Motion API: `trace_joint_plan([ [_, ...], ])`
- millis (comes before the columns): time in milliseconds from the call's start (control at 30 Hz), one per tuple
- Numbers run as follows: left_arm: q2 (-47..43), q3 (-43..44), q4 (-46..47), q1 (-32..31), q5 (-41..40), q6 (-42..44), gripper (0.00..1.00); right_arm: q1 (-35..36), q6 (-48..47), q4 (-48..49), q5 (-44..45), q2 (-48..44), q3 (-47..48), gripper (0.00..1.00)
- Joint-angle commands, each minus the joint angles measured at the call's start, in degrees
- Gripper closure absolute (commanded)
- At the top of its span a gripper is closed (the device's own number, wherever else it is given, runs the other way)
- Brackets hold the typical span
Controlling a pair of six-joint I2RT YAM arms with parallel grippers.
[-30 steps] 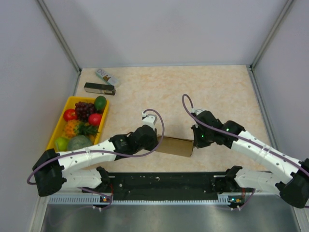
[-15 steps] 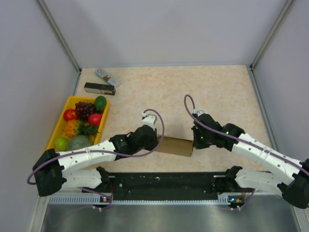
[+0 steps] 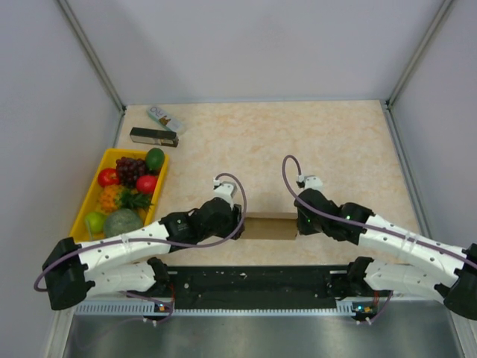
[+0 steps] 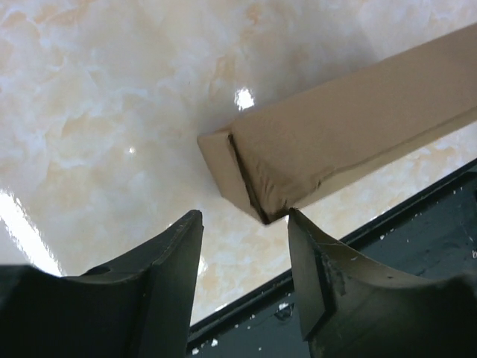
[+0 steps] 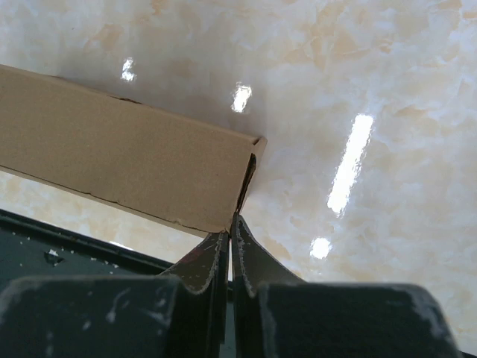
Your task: Fold the paper box
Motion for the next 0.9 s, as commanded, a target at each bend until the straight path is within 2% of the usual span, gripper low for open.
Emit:
trace_joint_plan([
  [0, -5.8, -1.4, -4.2, -0.3, 2.4, -0.3, 0.39, 1.2, 0.9, 3.4, 2.5, -1.8, -2.7, 1.00],
  [200, -16.4, -0.6, -5.5, -0.2, 7.6, 0.1, 0.30, 1.4, -0.2, 4.6, 2.0, -2.1, -3.0, 1.00],
  [333, -21.3, 0.2, -4.1, 0.2, 7.8, -1.4, 0.02, 1.5, -0.6, 5.1, 2.0, -2.0, -2.7, 1.00],
  [433, -19.1, 5.3, -6.0, 2.3, 3.1, -3.8, 0.02, 1.6, -1.0, 5.1, 1.9, -2.3, -2.5, 1.00],
  [500, -13.9, 7.3, -6.2, 4.9, 5.3, -4.8, 0.02, 1.6, -1.1, 5.1, 1.9, -2.4, -2.5, 1.00],
  [600, -5.5, 11.4, -7.1, 11.9, 12.7, -5.3, 0.01, 1.6, -1.0, 5.1, 1.6, -3.0, -2.7, 1.00],
  [700, -0.6, 13.7, -7.1, 13.1, 14.7, -3.0, 0.02, 1.6, -0.9, 5.1, 1.3, -2.9, -2.7, 1.00],
  [867, 2.1, 10.2, -1.4, 13.7, 18.7, -1.1, 0.02, 1.6, -1.2, 5.4, 1.5, -2.3, -2.3, 1.00],
])
